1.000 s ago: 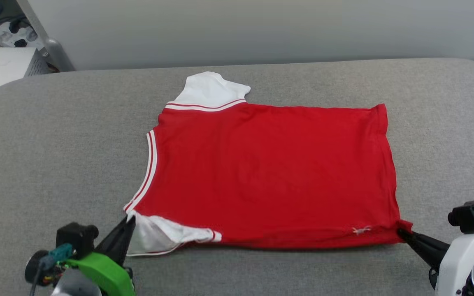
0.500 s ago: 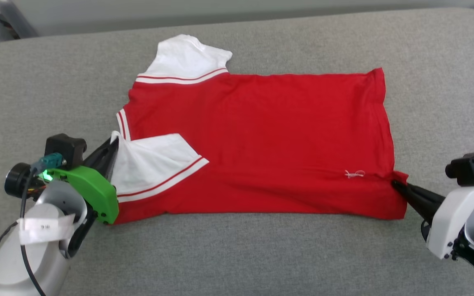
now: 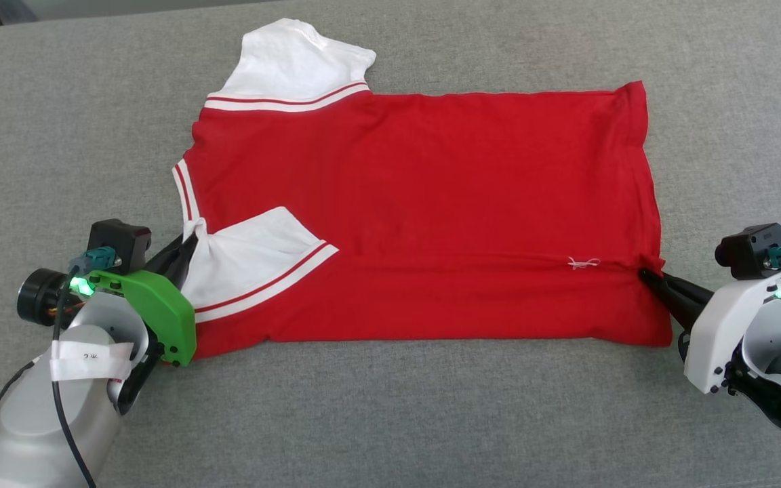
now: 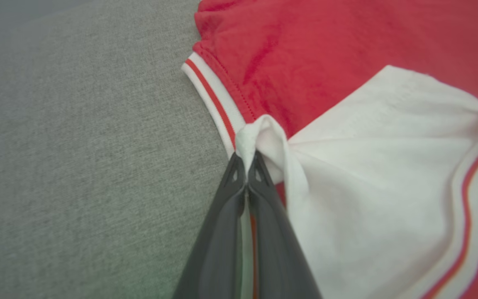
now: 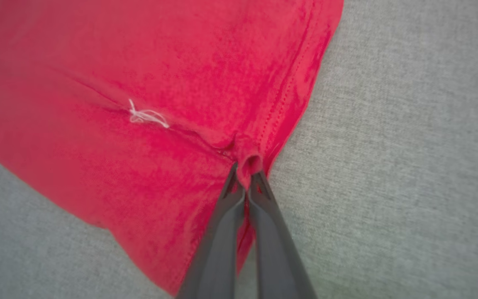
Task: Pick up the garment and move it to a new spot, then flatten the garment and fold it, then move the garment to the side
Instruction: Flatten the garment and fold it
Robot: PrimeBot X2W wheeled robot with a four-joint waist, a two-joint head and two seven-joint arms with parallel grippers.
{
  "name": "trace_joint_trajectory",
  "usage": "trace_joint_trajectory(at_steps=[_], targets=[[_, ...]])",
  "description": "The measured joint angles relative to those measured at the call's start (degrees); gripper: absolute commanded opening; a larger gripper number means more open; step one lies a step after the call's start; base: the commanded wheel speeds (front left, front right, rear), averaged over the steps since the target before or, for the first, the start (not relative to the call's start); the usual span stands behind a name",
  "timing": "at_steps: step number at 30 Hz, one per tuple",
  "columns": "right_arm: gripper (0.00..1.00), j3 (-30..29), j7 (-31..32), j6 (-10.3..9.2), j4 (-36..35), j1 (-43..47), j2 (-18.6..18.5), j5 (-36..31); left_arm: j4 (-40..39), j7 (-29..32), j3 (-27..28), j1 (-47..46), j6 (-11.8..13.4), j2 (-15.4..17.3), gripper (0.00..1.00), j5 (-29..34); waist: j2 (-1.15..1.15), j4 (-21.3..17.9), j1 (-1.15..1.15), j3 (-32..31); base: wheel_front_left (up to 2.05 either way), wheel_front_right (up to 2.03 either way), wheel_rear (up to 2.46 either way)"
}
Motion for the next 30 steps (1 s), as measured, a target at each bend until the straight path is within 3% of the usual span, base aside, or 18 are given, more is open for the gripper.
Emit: trace_joint_trajectory(at_steps=[3, 4, 5, 6, 15, 18, 27, 30], targets=[[0.00, 0.6, -1.3, 0.00, 2.0, -0.7, 1.0, -0.6, 2.2, -1.7, -1.9, -1.3, 0.0, -0.2, 0.00, -0.8, 0.00, 0.3, 0.00, -0.4, 0.00, 0.00, 0.00], [0.45, 0.6, -1.4, 0.00, 2.4, -0.7, 1.3, -0.6, 3.0, -2.4, -2.0, -1.6, 0.0, -0.3, 0.04, -0.9, 0.00, 0.4, 0.00, -0.6, 0.00, 0.00, 0.00], [1.00, 0.8, -1.6, 0.00, 2.9, -0.8, 1.6, -0.6, 3.9, -2.8, -2.1, -1.8, 0.0, -0.4, 0.55, -1.1, 0.00, 0.5, 0.00, -0.9, 0.00, 0.00, 0.00], [1.00, 0.8, -2.2, 0.00, 3.3, -0.8, 1.8, -0.6, 4.8, -3.1, -2.5, -2.0, 0.0, -0.4, 1.00, -1.1, 0.00, 0.5, 0.00, -1.3, 0.00, 0.00, 0.00], [1.00, -1.9, -6.9, 0.00, 3.3, 0.0, 1.7, -1.6, 5.9, -1.8, -6.2, -5.0, 0.0, 0.8, 1.00, -2.5, 0.00, 1.6, 0.00, -5.3, 0.00, 0.00, 0.00], [1.00, -3.4, -7.4, 0.00, 2.4, 1.4, 1.5, -2.2, 3.8, 3.5, -8.3, -5.5, 0.0, 2.7, 1.00, -5.3, 0.00, 2.2, 0.00, -7.0, 0.00, 0.00, 0.00], [1.00, -6.6, -6.2, 0.00, -0.6, 4.5, 2.4, -4.4, -5.5, 28.2, -13.8, -7.6, 0.0, 10.1, 1.00, -17.0, 0.00, 3.7, -0.01, -10.5, 0.00, 0.00, 0.00], [1.00, -7.2, -5.7, 0.00, -1.2, 5.4, 3.1, -4.8, -7.9, 34.7, -14.4, -8.7, 0.0, 11.2, 1.00, -20.2, 0.00, 3.7, -0.01, -10.9, 0.00, 0.00, 0.00]])
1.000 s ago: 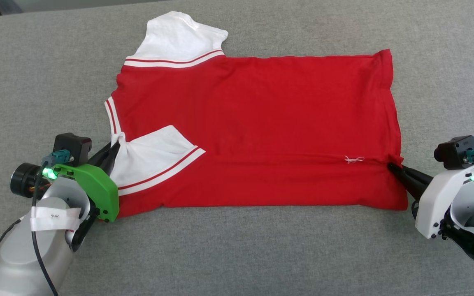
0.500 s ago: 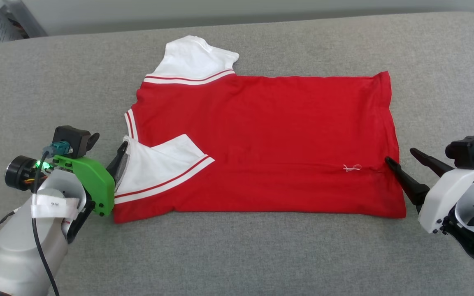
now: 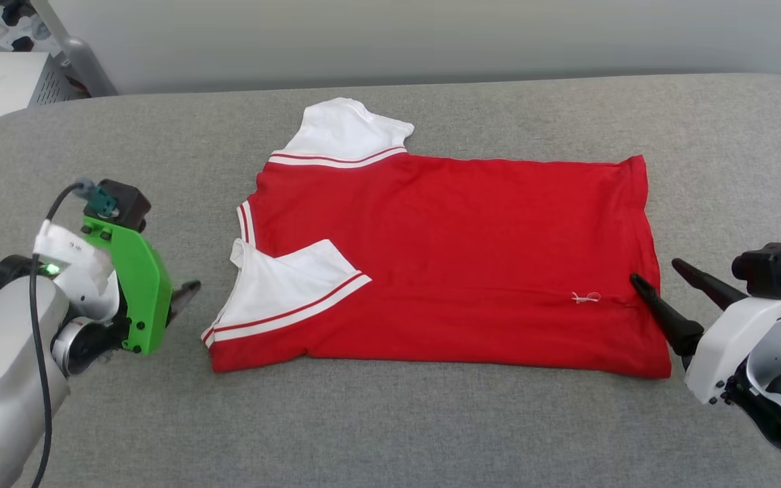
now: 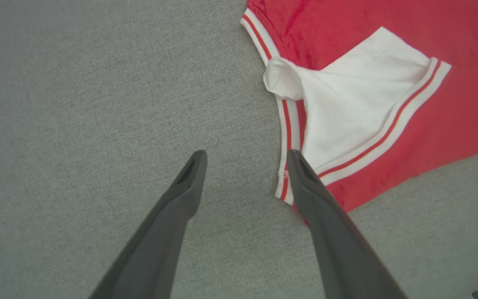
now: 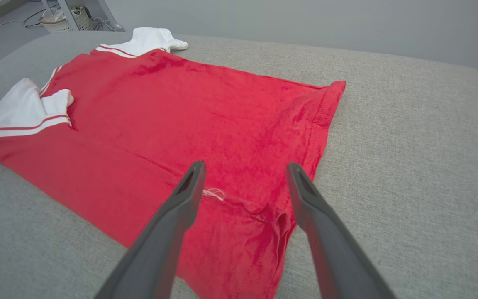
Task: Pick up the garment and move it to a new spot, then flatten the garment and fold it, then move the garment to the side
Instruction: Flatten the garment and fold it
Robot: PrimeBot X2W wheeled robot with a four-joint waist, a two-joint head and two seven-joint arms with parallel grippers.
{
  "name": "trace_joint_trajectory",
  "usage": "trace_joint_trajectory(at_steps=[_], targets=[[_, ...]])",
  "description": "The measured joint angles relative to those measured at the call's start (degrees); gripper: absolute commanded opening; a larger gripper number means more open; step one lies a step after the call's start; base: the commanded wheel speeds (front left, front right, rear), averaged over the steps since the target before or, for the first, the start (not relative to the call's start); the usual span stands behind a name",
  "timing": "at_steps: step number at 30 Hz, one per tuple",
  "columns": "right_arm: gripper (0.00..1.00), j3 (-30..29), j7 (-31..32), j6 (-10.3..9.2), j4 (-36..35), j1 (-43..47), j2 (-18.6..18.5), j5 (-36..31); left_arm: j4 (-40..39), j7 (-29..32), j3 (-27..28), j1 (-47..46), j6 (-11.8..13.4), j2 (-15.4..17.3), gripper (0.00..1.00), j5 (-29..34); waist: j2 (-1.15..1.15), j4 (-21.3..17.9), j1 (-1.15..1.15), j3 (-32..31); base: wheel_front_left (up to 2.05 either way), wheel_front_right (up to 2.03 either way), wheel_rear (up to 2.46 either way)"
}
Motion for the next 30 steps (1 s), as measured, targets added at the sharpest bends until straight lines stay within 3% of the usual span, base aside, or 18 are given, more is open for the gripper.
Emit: trace_joint_trajectory(at_steps=[4, 10, 25, 26, 27, 28, 30], targets=[[1.00, -0.7, 0.8, 0.00, -0.6, 0.5, 0.5, -0.5, -2.2, 7.7, -1.4, -0.3, 0.0, 0.7, 1.00, -2.8, 0.00, -0.4, 0.00, 0.0, 0.00, 0.00, 0.00], [1.00, -1.4, 1.9, 0.00, -1.6, 0.7, 0.7, -0.9, -3.7, 14.3, -3.5, -0.3, 0.1, 0.9, 1.00, -3.9, 0.00, -1.3, 0.00, 0.8, 0.00, 0.00, 0.00], [1.00, -0.1, 2.4, 0.00, -2.0, -0.5, 1.2, -0.9, 3.7, 13.5, -5.6, 1.4, 0.6, -1.6, 1.00, -4.8, 0.00, -4.6, 0.00, 3.9, 0.00, 0.00, 0.00], [1.00, -0.2, 2.4, 0.00, -2.0, -0.6, 1.2, -0.9, 4.1, 12.9, -5.8, 1.4, 0.6, -1.6, 0.49, -4.8, 0.00, -4.7, 0.00, 4.0, 0.00, 0.00, 0.00], [1.00, -0.2, 2.4, 0.00, -2.1, -0.7, 1.0, -0.9, 4.5, 12.2, -6.0, 1.4, 0.5, -1.6, 0.09, -4.8, 0.00, -4.7, 0.00, 3.9, 0.00, 0.00, 0.00], [1.00, -0.1, 2.4, 0.00, -2.1, -0.9, 0.6, -0.9, 4.8, 11.6, -6.1, 1.4, 0.5, -1.8, 0.00, -4.8, 0.00, -4.7, 0.00, 3.8, 0.00, 0.00, 0.00], [1.00, -0.1, 2.6, 0.00, -2.7, -1.3, -0.3, -0.9, 5.2, 10.3, -6.1, 1.4, 0.3, -2.2, 0.00, -4.8, 0.00, -4.5, 0.00, 3.4, 0.00, 0.00, 0.00]])
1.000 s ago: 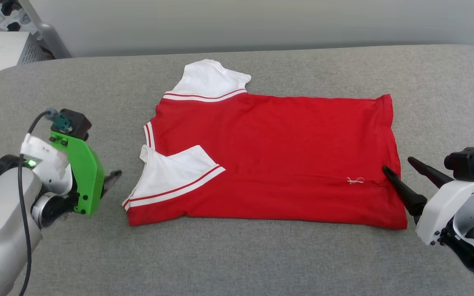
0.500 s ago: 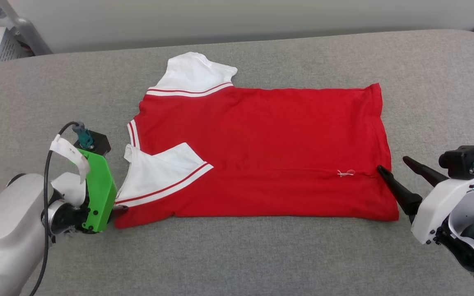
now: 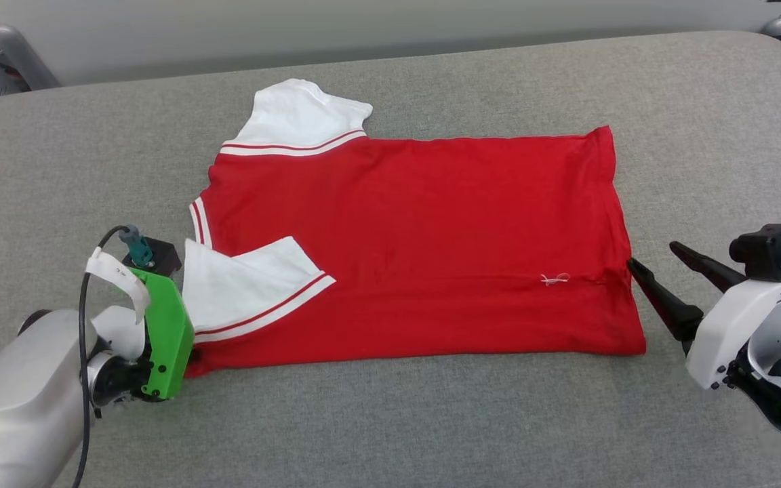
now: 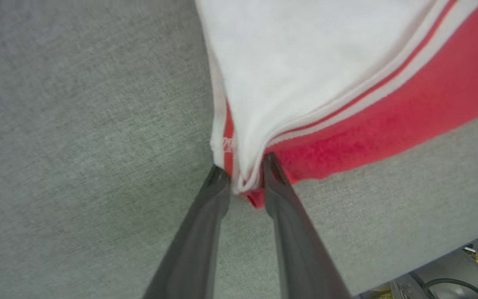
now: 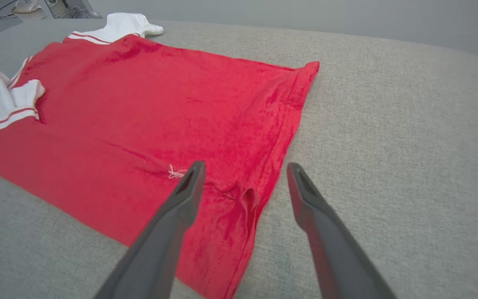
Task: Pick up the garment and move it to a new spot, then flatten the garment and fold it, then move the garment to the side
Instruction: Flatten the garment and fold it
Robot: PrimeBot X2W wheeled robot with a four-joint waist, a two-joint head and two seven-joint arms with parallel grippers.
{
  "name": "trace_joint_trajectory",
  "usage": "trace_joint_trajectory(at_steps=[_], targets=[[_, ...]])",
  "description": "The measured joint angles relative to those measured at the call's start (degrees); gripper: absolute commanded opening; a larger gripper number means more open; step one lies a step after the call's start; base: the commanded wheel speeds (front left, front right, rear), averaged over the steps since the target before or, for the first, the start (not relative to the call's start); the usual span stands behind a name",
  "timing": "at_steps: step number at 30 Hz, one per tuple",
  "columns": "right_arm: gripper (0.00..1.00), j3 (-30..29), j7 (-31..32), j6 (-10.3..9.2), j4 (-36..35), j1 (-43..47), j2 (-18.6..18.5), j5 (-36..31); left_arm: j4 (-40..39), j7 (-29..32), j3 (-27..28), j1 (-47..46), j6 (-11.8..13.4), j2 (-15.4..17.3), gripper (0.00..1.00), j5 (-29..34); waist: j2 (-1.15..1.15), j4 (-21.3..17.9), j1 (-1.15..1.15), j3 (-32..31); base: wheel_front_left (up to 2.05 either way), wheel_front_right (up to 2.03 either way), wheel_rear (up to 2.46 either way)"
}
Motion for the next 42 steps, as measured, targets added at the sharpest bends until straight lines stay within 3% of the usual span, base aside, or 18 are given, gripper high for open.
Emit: trace_joint_trajectory(at_steps=[4, 11, 18, 26, 31, 39, 40, 41, 42], targets=[[1.00, 0.5, 4.2, 0.00, -2.4, -1.1, -2.8, 0.3, -0.3, -2.8, -0.7, 0.0, -0.1, -0.6, 0.00, 0.0, 0.00, 0.5, 0.00, -1.0, 0.00, 0.00, 0.00], [1.00, 4.5, 20.2, 0.00, -7.7, -3.6, -9.1, 5.0, -3.9, -6.2, -3.1, -0.1, -0.2, 0.0, 0.00, 0.0, 0.00, 1.8, 0.00, -2.0, 0.00, 0.00, 0.00], [1.00, 7.8, 32.8, 0.00, -7.3, -6.0, -11.1, 8.7, -6.2, -7.6, -5.3, -1.7, -0.3, 0.9, 0.00, 0.0, 0.00, 3.1, 0.00, -1.2, 0.00, 0.00, 0.00], [1.00, 10.5, 34.4, 0.00, -1.1, -7.8, -8.3, 8.8, -7.0, -8.9, -7.0, -4.2, -0.3, 0.0, 0.00, 0.9, 0.00, 4.7, 0.00, 1.2, 0.00, 0.00, 0.00], [1.00, 12.1, 31.9, 0.00, 4.9, -8.2, -5.3, 8.0, -7.2, -9.7, -7.7, -5.7, -0.3, -0.5, 0.00, 1.2, 0.00, 5.5, 0.01, 2.8, 0.00, 0.00, 0.00], [1.00, 14.9, 28.3, 0.00, 9.5, -9.2, -4.1, 8.8, -6.8, -11.1, -8.4, -6.3, -0.3, -0.8, 0.00, 1.5, 0.00, 6.4, 0.00, 3.9, 0.00, 0.00, 0.00], [0.47, 15.1, 27.7, 0.00, 9.7, -9.3, -4.0, 9.2, -6.7, -11.3, -8.5, -6.3, -0.3, -0.7, 0.00, 1.5, 0.00, 6.3, 0.00, 3.8, 0.00, 0.00, 0.00], [0.00, 15.3, 26.9, 0.00, 10.0, -9.3, -3.9, 9.6, -6.5, -11.4, -8.5, -6.3, -0.3, -0.7, 0.00, 1.4, 0.00, 6.2, 0.00, 3.7, 0.00, 0.00, 0.00], [0.00, 15.7, 26.1, 0.00, 10.2, -9.4, -3.9, 9.8, -6.3, -11.6, -8.6, -6.3, -0.3, -0.6, 0.00, 1.4, 0.00, 6.1, 0.00, 3.5, 0.00, 0.00, 0.00]])
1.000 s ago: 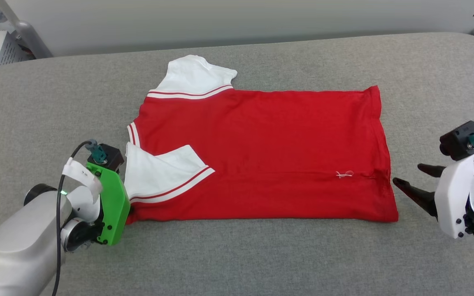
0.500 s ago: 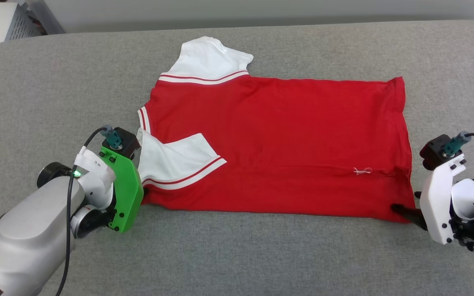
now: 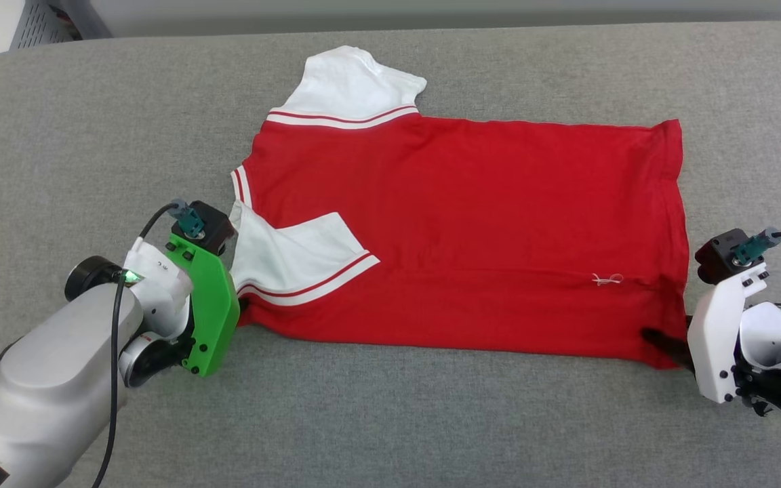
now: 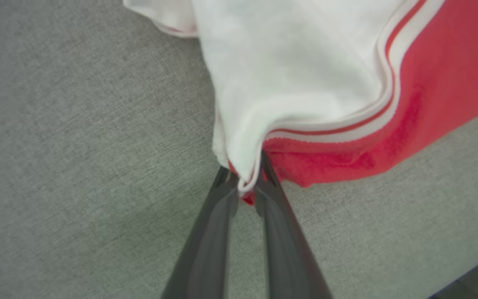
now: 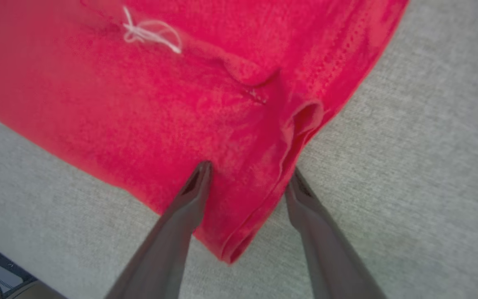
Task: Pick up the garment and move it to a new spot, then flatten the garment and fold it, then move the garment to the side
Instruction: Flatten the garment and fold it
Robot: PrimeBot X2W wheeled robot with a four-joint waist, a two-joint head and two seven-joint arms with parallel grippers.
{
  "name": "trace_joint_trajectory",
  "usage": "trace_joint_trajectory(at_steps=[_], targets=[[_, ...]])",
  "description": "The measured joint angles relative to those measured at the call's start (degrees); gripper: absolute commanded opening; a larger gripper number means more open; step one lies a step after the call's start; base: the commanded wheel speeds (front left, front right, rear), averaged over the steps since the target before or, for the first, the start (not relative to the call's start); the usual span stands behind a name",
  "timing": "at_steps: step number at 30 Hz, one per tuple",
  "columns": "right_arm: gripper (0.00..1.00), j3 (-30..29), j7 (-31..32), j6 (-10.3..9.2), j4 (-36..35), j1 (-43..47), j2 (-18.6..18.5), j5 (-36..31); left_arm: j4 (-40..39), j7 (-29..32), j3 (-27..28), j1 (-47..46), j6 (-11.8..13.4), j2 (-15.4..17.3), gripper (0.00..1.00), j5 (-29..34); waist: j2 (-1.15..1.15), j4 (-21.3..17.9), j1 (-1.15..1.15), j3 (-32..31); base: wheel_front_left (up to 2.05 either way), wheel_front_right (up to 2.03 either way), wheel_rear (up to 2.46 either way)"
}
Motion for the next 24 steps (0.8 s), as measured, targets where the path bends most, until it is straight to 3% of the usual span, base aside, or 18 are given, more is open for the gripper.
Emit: trace_joint_trajectory(at_steps=[9, 18, 24], targets=[[0.00, 1.7, -6.1, -0.07, -1.4, 0.8, -0.6, 3.0, 0.3, -2.7, -0.4, 3.0, 0.0, 1.4, 0.00, -1.6, 0.00, -0.9, 0.00, -3.5, 0.00, 0.00, 0.00], [0.00, -0.1, -8.7, -0.04, -8.4, 6.9, -5.4, 4.7, -4.7, -4.3, -1.0, 9.0, 0.1, 4.9, 0.00, -3.6, 0.00, -1.2, 0.00, -8.8, 0.00, 0.00, 0.00], [0.00, -2.8, -7.8, -0.01, -12.4, 11.6, -8.1, 5.0, -9.3, -4.6, -1.5, 13.4, 1.6, 7.8, 0.00, -5.1, 0.00, -1.3, 0.00, -11.5, 0.00, 0.00, 0.00]])
